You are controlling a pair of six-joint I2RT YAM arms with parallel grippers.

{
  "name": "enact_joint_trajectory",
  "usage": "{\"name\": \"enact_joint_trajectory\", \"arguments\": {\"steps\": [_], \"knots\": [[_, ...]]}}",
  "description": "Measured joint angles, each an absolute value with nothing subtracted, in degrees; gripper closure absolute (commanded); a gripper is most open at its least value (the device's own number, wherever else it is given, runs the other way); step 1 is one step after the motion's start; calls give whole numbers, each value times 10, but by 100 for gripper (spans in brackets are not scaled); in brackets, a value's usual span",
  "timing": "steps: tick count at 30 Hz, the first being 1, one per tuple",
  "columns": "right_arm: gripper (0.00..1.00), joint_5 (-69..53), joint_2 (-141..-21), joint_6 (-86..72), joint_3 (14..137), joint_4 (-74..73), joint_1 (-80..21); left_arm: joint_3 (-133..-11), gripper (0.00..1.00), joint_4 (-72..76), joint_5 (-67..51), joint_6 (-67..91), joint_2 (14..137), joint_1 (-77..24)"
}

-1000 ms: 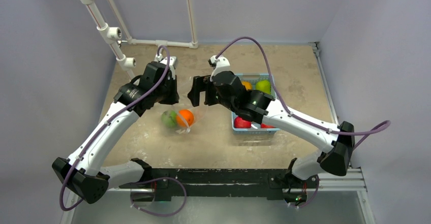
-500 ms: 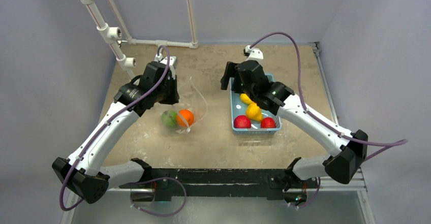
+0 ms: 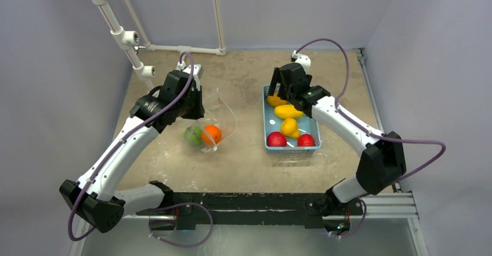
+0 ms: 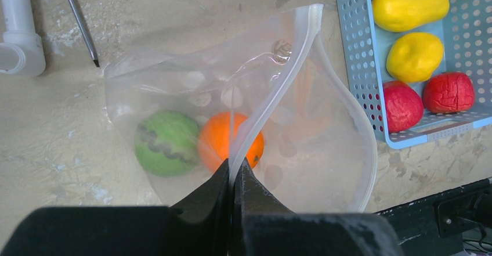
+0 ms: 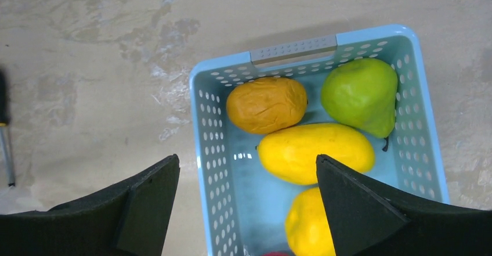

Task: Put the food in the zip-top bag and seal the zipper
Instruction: Pick up the fake vegetable from the bin.

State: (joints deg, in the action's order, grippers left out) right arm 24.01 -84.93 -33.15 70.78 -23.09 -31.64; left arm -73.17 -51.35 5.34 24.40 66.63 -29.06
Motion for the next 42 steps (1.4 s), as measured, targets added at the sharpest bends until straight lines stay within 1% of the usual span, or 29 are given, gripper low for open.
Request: {"name": "enact_joint_trajectory", "arguments": {"steps": [6, 16, 28, 40, 42], "knots": [[10, 225, -907, -317, 708, -197, -299, -732, 100, -514, 53, 244, 666, -291], [1, 214, -984, -296, 708, -160, -273, -732, 100, -514, 55, 243, 666, -291], [1, 197, -1062, -274, 731, -133, -263, -732, 100, -515, 65, 243, 666, -291], [1, 185, -1107, -269, 752, -111, -262, -732, 100, -515, 75, 242, 667, -291], [3, 185, -1111, -269, 754, -109, -260, -732, 100, -515, 76, 242, 667, -291]]}}
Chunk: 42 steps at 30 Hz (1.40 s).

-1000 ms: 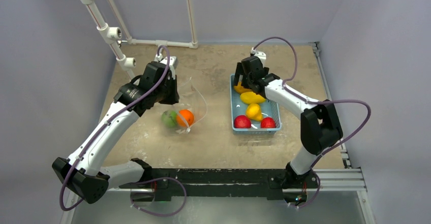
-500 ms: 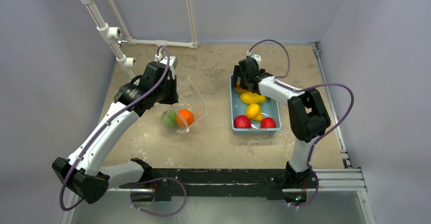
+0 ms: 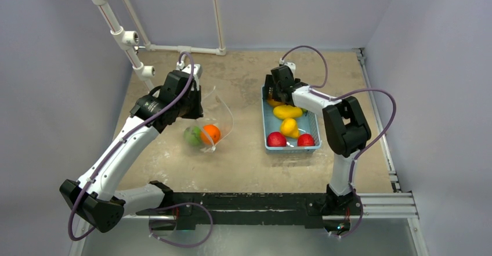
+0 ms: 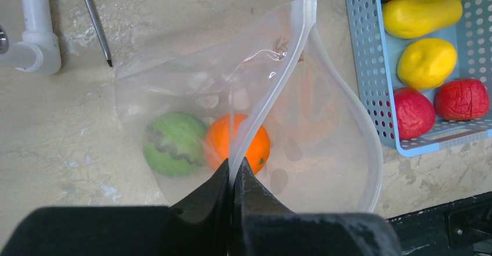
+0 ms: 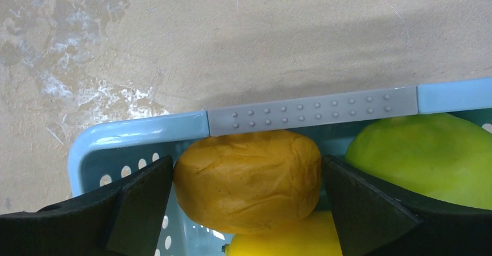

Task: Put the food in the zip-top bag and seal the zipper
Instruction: Pick up the fake vegetable from the bin.

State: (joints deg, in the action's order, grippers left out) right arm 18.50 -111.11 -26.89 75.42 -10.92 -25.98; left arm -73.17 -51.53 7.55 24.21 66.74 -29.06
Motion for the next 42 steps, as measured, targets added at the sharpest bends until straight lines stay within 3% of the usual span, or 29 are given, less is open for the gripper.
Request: {"name": "enact_joint_trajectory", "arguments": {"steps": [4, 9, 14, 25, 42], "knots": [[19, 185, -1112, -268, 754, -109, -259, -732, 100, -515, 75, 242, 667, -291], [49, 185, -1112, -265, 754, -107, -259, -732, 100, -515, 75, 242, 667, -291], [71, 185, -1111, -261, 754, -108, -259, -732, 100, -515, 75, 242, 667, -291], [77, 185, -1054, -261, 754, -128, -259, -732, 100, -515, 75, 242, 667, -291], [74, 121, -831, -241, 749, -132, -284, -732, 100, -509, 68, 243, 676, -291]]}}
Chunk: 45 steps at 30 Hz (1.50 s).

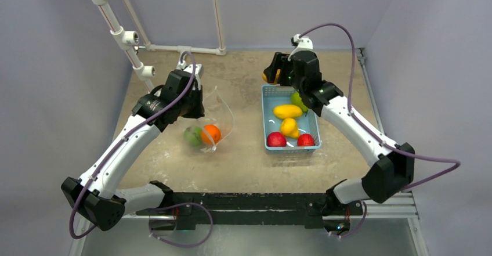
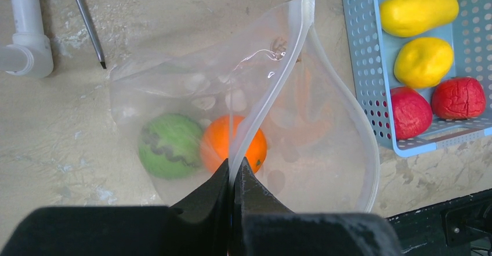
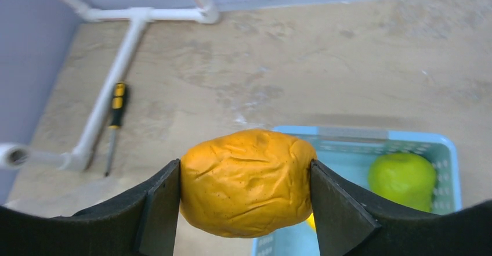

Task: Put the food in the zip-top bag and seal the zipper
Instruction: Pick up the fake vegetable from the bin, then place the fake vegetable in the zipper food storage bag.

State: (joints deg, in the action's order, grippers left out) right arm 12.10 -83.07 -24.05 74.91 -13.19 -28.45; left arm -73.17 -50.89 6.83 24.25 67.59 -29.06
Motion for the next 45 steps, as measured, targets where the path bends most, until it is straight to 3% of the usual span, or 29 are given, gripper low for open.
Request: {"name": "enact_joint_trajectory", "arguments": {"steps": [9, 23, 29, 31, 35, 39, 45], "knots": [[75, 58, -776, -212, 749, -120, -409, -732, 100, -507, 65, 243, 677, -291], [71, 13, -783, -145, 749, -83, -573, -732, 100, -507, 59, 243, 677, -291], [60, 27, -832, -135, 752, -83, -603, -732, 100, -509, 57, 243, 675, -291], [52, 35, -850, -133, 752, -86, -608, -731, 100, -511, 56, 243, 673, -291], [25, 43, -864, -132, 752, -91, -611, -732, 100, -516, 53, 242, 668, -291], [10, 54, -864, -133, 752, -90, -611, -731, 100, -516, 51, 242, 663, -291], [2, 70, -864, -133, 752, -90, -611, -732, 100, -518, 51, 242, 660, -291]]}}
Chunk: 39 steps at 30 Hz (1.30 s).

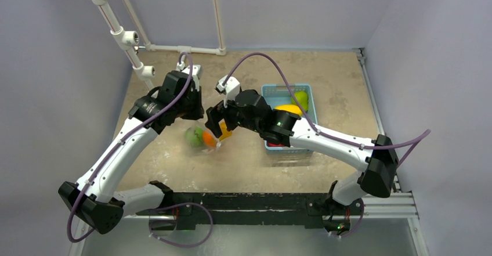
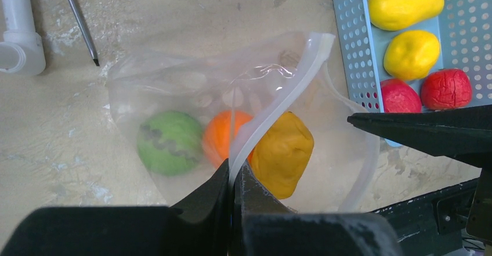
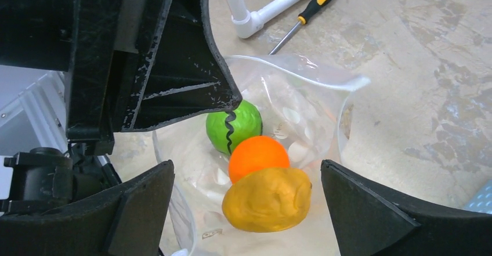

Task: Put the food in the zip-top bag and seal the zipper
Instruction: Place the fake vegetable in the zipper food storage bag, then pick up the fake fruit from the bin.

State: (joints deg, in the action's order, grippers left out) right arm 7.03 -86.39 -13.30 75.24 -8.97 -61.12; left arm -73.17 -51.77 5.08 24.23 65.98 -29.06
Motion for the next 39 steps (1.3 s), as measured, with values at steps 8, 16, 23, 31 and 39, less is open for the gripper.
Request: {"name": "enact_joint_trajectory", "arguments": {"steps": [8, 16, 23, 31, 39], "knots": [[2, 96, -846, -146, 753, -91, -611, -732, 100, -518, 49, 242, 660, -291], [3, 175, -778, -186, 753, -102, -611, -732, 100, -517, 49, 242, 660, -291], [5, 227, -760, -252, 739, -165, -584, -731, 100, -516, 47, 242, 660, -291], [5, 235, -735, -317, 687, -231, -493, -731, 100, -514, 44, 242, 662, -291], [4, 245, -759, -378, 652, -283, -433, -731, 100, -509, 40, 235, 668, -291]]}}
